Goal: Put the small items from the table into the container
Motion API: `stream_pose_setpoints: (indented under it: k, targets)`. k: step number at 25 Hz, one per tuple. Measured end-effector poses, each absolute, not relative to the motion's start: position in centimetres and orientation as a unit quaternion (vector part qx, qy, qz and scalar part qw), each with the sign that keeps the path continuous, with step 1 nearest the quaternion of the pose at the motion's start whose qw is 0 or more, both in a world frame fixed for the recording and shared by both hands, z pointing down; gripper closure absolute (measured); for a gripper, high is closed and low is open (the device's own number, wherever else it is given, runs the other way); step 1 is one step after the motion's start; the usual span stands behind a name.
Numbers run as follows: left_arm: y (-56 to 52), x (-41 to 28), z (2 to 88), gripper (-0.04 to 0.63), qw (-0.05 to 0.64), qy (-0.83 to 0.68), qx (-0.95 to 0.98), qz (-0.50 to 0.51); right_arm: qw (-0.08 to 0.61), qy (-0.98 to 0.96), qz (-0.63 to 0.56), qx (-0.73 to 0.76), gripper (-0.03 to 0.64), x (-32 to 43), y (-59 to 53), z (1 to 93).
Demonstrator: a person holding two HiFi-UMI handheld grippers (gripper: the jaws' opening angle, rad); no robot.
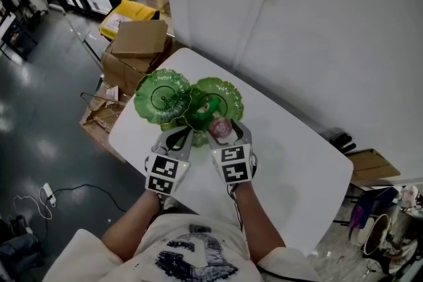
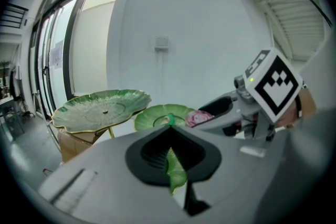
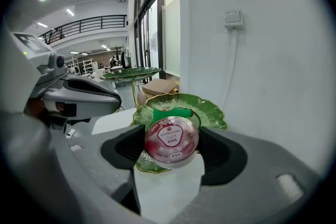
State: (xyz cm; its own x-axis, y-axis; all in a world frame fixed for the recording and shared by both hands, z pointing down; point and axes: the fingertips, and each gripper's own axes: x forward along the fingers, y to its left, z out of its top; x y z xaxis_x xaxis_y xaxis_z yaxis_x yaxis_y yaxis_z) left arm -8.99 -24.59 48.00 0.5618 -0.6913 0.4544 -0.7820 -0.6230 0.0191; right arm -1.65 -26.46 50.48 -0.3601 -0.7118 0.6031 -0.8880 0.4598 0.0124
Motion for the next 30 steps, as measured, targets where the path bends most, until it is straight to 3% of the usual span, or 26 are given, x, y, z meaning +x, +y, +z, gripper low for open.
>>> stream_pose_setpoints:
  k: [30]
  targets:
    - [-24.2,-10.8,47.8,0.606,0.109,-0.427,0.874,0.205,0.257,-0.813,0.155,0.499,0.299,-3.0,-26.5,49.8]
